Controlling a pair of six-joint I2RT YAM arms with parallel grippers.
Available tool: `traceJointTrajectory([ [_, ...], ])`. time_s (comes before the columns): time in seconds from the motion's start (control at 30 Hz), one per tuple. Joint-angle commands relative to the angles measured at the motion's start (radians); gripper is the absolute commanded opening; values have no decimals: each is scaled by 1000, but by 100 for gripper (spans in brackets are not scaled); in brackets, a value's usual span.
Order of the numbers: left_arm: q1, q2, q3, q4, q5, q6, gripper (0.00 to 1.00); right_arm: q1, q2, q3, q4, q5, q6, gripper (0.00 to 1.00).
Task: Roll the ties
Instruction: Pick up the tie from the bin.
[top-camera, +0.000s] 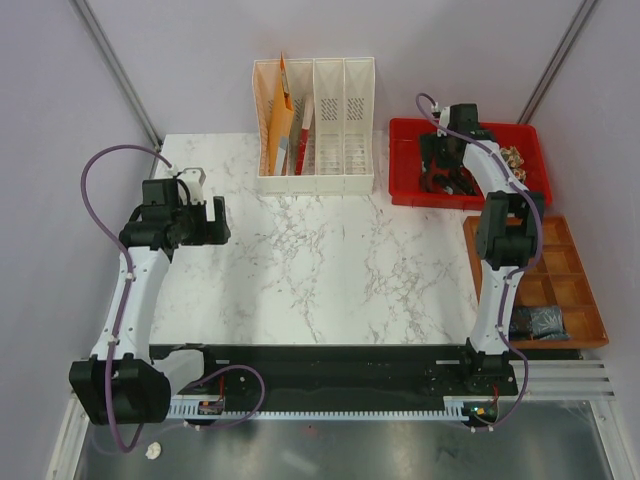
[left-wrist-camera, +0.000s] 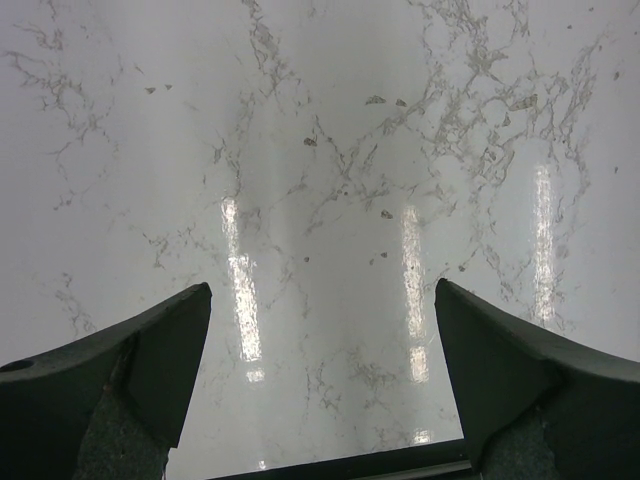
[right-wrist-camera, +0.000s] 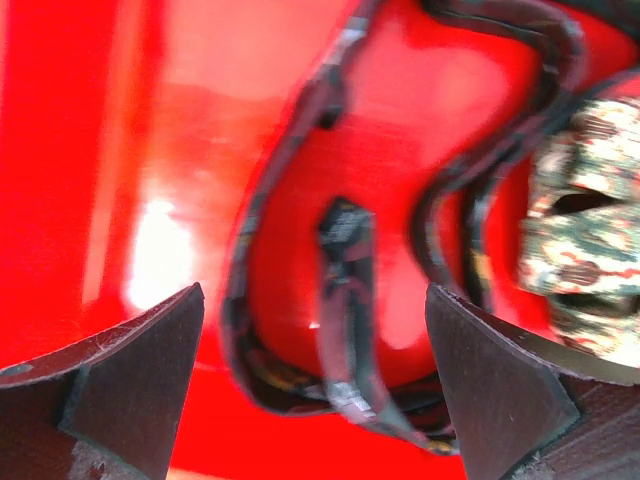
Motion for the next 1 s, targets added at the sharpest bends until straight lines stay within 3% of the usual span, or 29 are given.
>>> traceJointTrajectory([
  [0.0,-1,15,50,29,-2,26,100,2,39,39,10,191,-51,98],
  [0.23,0,23,48,28,26,19,100,0,47,-6,2,326,-111,98],
  [0.77,0,26,53,9,35,51,100,-116,146,98,25,113,8,98],
  [0.87,0,29,65,6,24,72,100,-127,192,143,25,96,29,87],
  [0.97,0,41,81,6,-10,77,100,-129,205,160,10,60,34,63],
])
